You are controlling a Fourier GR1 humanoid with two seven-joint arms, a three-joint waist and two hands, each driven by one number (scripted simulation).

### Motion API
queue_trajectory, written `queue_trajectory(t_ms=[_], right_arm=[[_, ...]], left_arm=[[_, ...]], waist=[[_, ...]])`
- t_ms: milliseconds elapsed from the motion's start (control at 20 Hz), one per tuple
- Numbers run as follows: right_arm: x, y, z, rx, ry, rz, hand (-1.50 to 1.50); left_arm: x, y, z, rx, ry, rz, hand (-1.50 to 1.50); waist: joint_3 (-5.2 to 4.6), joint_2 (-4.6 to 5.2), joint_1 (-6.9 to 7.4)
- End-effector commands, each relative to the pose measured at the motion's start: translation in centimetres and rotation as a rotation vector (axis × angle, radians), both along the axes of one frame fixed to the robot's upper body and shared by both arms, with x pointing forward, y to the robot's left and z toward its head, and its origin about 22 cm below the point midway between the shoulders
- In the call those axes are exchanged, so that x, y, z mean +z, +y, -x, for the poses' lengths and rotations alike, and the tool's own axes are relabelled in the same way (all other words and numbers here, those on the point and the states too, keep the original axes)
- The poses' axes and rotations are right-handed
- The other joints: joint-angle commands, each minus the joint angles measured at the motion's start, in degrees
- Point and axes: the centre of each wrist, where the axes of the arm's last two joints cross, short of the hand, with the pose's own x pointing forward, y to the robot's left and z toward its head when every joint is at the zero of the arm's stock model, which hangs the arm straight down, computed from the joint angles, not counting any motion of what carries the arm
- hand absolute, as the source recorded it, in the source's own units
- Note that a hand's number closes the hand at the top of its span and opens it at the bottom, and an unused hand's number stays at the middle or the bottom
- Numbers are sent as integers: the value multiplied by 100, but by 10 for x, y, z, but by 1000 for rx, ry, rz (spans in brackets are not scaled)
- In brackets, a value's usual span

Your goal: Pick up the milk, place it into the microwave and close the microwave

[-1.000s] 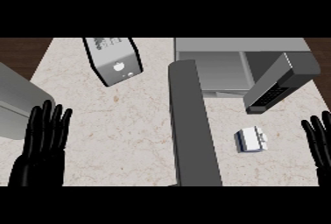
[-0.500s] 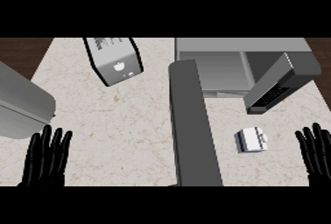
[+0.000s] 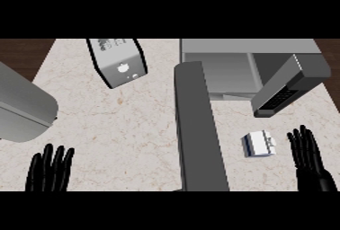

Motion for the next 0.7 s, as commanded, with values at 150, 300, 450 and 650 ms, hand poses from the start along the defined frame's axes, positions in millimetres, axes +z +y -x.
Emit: queue_trajectory(t_ms=[150,300,450,650], right_arm=[[-47,-5,-5,-124,30,16,-150],[-54,-38,-25,-140,41,14,-150],[-82,-29,-21,-158,67,46,-150],[-99,-40,-12,-155,68,20,-150]], left_arm=[[-13,8,13,5,-13,-2,-150],[-19,4,33,4,1,-12,-150],[-6,-8,33,15,-2,-2,-150],[-15,12,28,-5,5,-6,-150]], waist=[[0,3,1],[2,1,33],[3,1,29],[0,1,4]])
